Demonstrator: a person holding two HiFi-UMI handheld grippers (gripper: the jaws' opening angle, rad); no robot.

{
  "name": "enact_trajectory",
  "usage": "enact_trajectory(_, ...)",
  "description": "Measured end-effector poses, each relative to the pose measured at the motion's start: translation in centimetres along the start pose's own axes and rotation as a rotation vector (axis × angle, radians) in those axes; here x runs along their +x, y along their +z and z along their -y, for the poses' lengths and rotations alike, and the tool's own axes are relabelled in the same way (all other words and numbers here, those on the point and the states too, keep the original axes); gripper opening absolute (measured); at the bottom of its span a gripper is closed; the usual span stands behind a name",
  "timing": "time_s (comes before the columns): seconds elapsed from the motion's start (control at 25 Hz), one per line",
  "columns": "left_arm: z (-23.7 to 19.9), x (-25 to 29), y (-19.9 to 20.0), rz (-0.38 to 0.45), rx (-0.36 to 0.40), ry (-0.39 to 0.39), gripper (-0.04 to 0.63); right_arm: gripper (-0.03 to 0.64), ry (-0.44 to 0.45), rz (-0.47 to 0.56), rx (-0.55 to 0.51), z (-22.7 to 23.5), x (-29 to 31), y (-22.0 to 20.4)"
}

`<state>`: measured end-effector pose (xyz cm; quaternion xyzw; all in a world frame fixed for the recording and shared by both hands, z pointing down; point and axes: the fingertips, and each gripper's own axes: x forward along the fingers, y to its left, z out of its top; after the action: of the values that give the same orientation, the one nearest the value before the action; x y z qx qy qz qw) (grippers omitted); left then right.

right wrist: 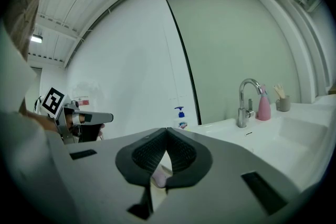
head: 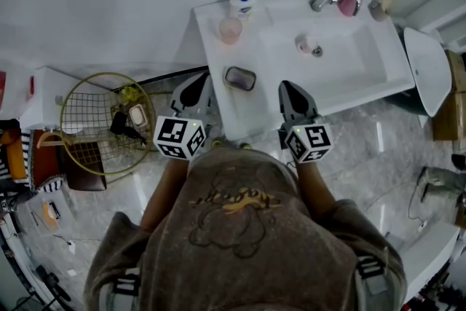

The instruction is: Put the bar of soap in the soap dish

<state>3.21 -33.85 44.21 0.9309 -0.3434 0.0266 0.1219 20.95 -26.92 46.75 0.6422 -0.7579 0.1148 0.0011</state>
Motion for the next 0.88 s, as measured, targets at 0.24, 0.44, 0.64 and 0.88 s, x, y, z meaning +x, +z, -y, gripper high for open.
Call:
enact_trajectory(0.24, 0.2, 0.2, -0.1, -0.002, 0.0, 0.001, 0.005, 0.0, -0.006, -0.023, -0.005, 0.5, -0.2, -0.3)
enact_trajectory(0.44, 0.1, 0.4, -0.2, -0.006, -0.006, 0.005, 0.005, 0.0, -0.002, -0.021, -0.001, 0.9, -0.2, -0.2)
enact_trajectory(0.64, 0.3, 0.8, -0.1, -0.01, -0.005, -0.002, 0.005, 0.0, 0.002, -0.017, 0.006, 1.1, -0.2, -0.1)
enact_trajectory(0.88, 0.6, 1.2, -0.1, -0.014, -0.005, -0.002, 0.005, 0.0, 0.004, -0.016, 0.014, 1.5, -0.1, 0.0)
